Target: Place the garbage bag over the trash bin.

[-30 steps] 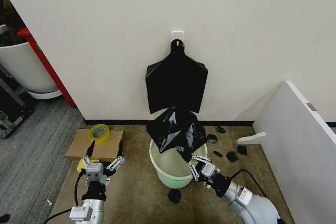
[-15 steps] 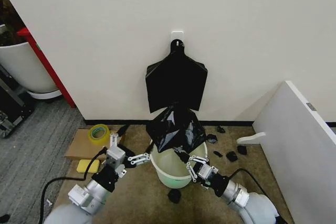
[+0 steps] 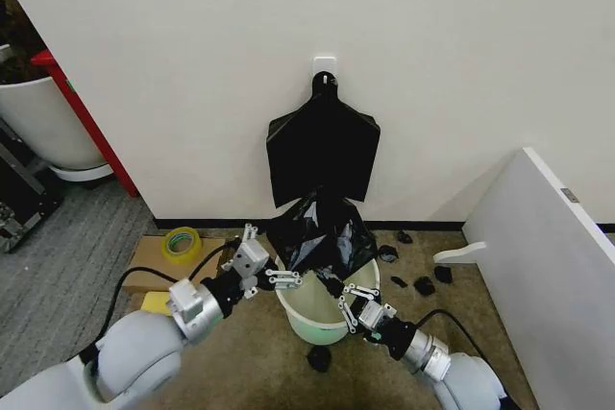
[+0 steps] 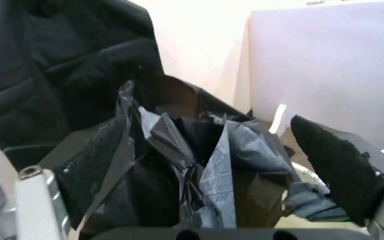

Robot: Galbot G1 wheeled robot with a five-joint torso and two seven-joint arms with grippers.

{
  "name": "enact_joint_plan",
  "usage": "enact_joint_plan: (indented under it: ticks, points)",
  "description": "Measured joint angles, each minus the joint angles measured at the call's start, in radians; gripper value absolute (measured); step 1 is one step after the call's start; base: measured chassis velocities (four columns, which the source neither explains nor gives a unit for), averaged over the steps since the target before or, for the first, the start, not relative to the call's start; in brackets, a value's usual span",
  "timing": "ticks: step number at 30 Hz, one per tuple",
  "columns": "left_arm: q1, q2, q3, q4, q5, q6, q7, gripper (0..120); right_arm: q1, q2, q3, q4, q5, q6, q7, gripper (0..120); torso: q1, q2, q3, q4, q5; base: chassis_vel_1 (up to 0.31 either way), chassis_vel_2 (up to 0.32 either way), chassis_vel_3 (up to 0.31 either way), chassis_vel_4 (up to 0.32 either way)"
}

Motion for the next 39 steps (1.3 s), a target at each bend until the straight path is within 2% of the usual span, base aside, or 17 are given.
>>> enact_joint_plan:
  ticks: [4,8,9,15,16,20,23,28,34,38,39]
  points:
    - [-0.04,-0.003,0.035,0.023,0.006,0.023,-0.022,88,0.0,0.004,0.002,0.003,0.003,0.0,0.0,0,0.0,0.0,0.0,0.0004,-0.0001,0.0,0.0,0.0,0.0]
    - [-0.064,-0.018,0.058,0.035,-0.013,0.086,-0.051,72,-0.001,0.001,0.004,0.007,0.008,0.001,0.0,0,0.0,0.0,0.0,0.0004,-0.0001,0.0,0.0,0.0,0.0]
    - [-0.064,-0.018,0.058,0.035,-0.013,0.086,-0.051,72,-0.001,0.001,0.004,0.007,0.008,0.001,0.0,0,0.0,0.0,0.0,0.0004,-0.0001,0.0,0.0,0.0,0.0]
    - [-0.103,-0.051,0.101,0.063,-0.044,0.136,-0.053,47,0.002,-0.005,0.006,0.019,0.017,0.0,0.001,0,0.0,0.0,0.0,0.0004,-0.0001,0.0,0.0,0.0,0.0]
    - [-0.103,-0.051,0.101,0.063,-0.044,0.136,-0.053,47,0.002,-0.005,0.006,0.019,0.017,0.0,0.001,0,0.0,0.0,0.0,0.0004,-0.0001,0.0,0.0,0.0,0.0]
    - [-0.137,-0.079,0.131,0.089,-0.065,0.149,-0.057,29,0.001,-0.008,0.008,0.025,0.019,0.0,0.001,0,0.0,0.0,0.0,0.0002,-0.0002,0.0,0.0,0.0,0.0]
    - [-0.147,-0.088,0.14,0.098,-0.07,0.15,-0.063,22,0.0,-0.008,0.01,0.025,0.019,0.001,0.001,0,0.0,0.0,0.0,0.0002,-0.0001,0.0,0.0,0.0,0.0]
    - [-0.15,-0.11,0.14,0.105,-0.085,0.142,-0.092,1,0.001,-0.009,0.011,0.025,0.02,0.001,0.005,0,0.0,0.0,0.0,0.0002,-0.0001,0.0,0.0,0.0,0.0]
    - [-0.111,-0.136,0.105,0.109,-0.081,0.089,-0.11,0,-0.01,-0.011,0.007,0.038,0.022,-0.023,0.039,0,0.0,0.0,0.0,0.0004,0.0,0.0,0.0,0.0,0.0]
    - [-0.084,-0.16,0.085,0.118,-0.069,0.045,-0.12,0,-0.062,-0.032,0.018,0.08,0.032,-0.08,0.049,13,0.0,0.0,0.0,0.0005,-0.0002,0.0,0.0,0.0,0.0]
    - [-0.084,-0.16,0.085,0.118,-0.069,0.045,-0.12,0,-0.062,-0.032,0.018,0.08,0.032,-0.08,0.049,13,0.0,0.0,0.0,0.0005,-0.0002,0.0,0.0,0.0,0.0]
